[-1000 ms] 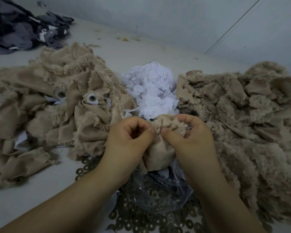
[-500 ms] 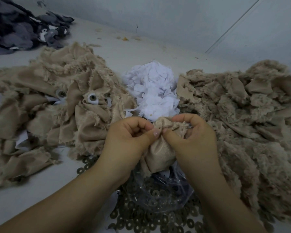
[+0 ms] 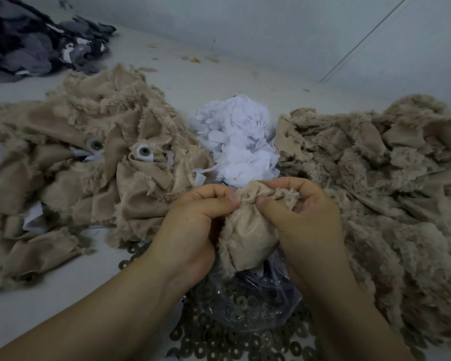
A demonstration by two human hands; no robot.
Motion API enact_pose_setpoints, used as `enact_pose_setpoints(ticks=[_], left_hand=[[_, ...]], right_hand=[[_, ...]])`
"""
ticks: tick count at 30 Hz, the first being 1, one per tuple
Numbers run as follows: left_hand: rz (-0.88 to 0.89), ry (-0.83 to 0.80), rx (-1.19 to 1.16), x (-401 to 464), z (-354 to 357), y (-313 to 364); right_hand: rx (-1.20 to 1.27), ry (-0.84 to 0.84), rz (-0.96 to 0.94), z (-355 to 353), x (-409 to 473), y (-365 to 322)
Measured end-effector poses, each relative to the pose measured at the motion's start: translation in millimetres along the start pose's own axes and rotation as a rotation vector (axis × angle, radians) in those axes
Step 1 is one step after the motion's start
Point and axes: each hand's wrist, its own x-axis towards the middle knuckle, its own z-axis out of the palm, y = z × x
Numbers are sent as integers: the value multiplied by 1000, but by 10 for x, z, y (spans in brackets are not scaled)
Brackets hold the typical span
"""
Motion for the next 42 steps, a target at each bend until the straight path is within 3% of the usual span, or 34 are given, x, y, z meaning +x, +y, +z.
enact_pose_setpoints(ticks=[13, 25, 28, 34, 39, 42], left_hand=[[152, 5, 69, 29, -37, -72], [310, 39, 232, 24, -57, -107], [316, 48, 227, 21, -41, -97], [257, 52, 171, 14, -26, -83], [227, 68, 165, 13, -21, -78], [237, 63, 176, 15, -28, -88]], right_hand=[[-65, -124, -19, 11, 10, 9], [-367, 20, -175, 20, -20, 24], [-381, 28, -175, 30, -27, 15], [-146, 16, 17, 20, -15, -5], [-332, 12, -126, 34, -40, -9], [-266, -8, -99, 28, -40, -1]])
